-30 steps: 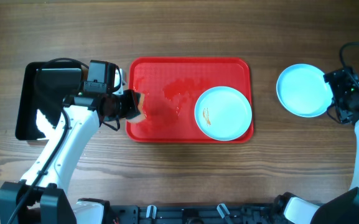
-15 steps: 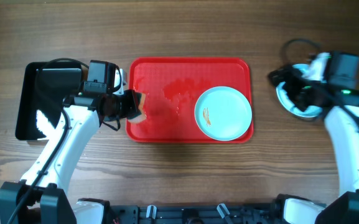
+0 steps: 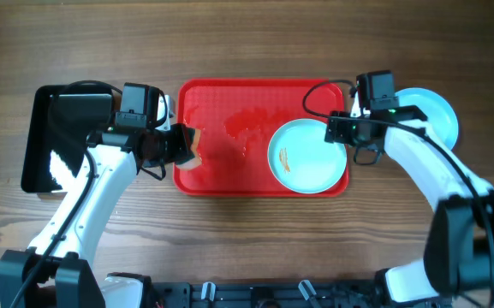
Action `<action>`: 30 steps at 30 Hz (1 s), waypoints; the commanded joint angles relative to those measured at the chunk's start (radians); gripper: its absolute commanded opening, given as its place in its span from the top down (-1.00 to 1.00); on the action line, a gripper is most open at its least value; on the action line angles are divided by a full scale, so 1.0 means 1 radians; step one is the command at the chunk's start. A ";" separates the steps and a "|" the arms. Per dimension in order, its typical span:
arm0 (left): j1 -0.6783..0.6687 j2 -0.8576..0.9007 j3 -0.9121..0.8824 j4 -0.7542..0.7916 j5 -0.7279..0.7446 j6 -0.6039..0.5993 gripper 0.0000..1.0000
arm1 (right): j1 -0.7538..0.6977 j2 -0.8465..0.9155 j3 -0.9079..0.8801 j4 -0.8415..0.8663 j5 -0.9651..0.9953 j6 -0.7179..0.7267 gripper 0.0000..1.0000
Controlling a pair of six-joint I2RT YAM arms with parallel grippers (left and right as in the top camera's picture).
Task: Clean dirty plates on tray and stack at the side
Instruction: 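Reach the right gripper to the last plate's rim on the red tray, then pinch the plate rim and drag it left toward the sponge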
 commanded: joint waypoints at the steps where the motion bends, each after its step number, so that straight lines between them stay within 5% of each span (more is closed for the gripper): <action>1: 0.006 0.009 -0.002 0.000 0.019 0.017 0.92 | 0.002 0.043 -0.011 0.015 0.038 -0.125 -0.41; 7: 0.006 0.009 -0.002 0.012 0.019 0.016 0.92 | 0.004 0.044 -0.011 0.026 -0.052 -0.245 -0.35; 10: 0.006 0.009 -0.002 0.011 0.019 0.017 0.92 | 0.010 0.044 -0.011 0.027 -0.052 -0.243 0.16; 20: 0.006 0.009 -0.002 0.010 0.019 0.017 0.92 | 0.011 0.079 -0.011 0.050 -0.061 -0.245 0.10; 30: 0.006 0.009 -0.002 0.010 0.019 0.016 0.92 | 0.020 0.108 -0.011 0.055 -0.067 -0.245 0.46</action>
